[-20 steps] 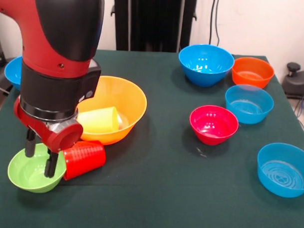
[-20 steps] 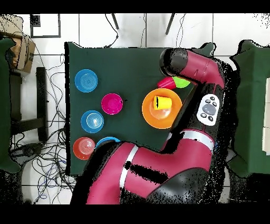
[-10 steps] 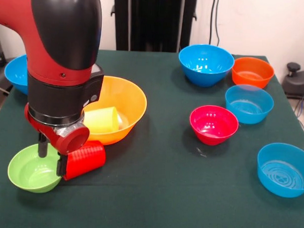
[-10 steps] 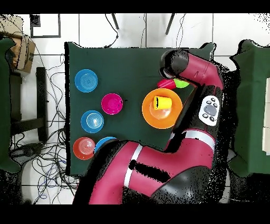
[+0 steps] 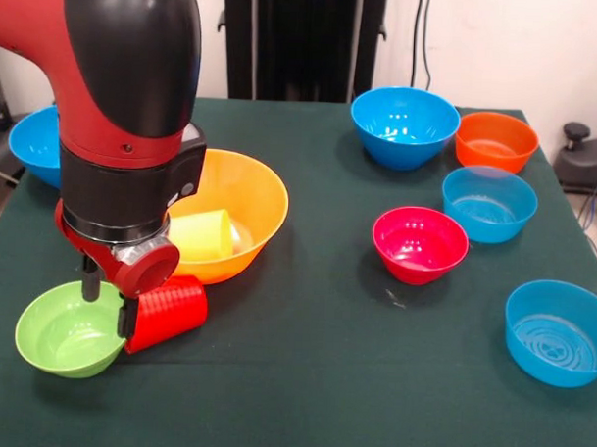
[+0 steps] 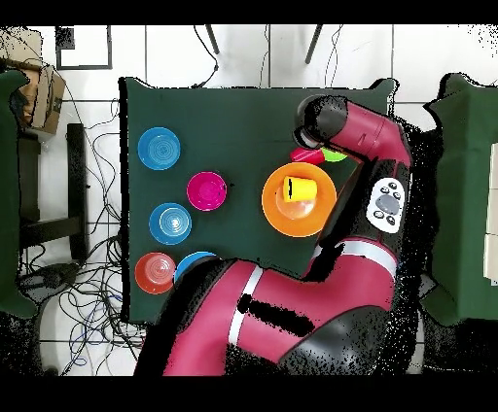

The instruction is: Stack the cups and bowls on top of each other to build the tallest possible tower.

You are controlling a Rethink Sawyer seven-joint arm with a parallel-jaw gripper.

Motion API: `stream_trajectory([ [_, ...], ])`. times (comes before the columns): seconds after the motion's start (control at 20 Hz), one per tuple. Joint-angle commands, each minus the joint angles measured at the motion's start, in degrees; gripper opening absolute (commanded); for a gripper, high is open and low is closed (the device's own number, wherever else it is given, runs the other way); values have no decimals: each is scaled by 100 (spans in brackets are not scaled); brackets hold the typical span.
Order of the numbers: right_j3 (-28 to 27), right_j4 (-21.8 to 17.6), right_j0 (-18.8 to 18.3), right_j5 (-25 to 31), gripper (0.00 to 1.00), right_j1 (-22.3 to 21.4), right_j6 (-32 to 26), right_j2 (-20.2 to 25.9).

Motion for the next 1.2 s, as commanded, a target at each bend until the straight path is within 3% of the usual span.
stream_trajectory([
  [0.05, 162, -236, -127, -201, 100, 154, -197, 718],
  [0.8, -2022, -319, -412, -256, 100, 1680, -294, 536],
  [1.2, -2814, -174, -398, 346, 100, 1935, -123, 288],
])
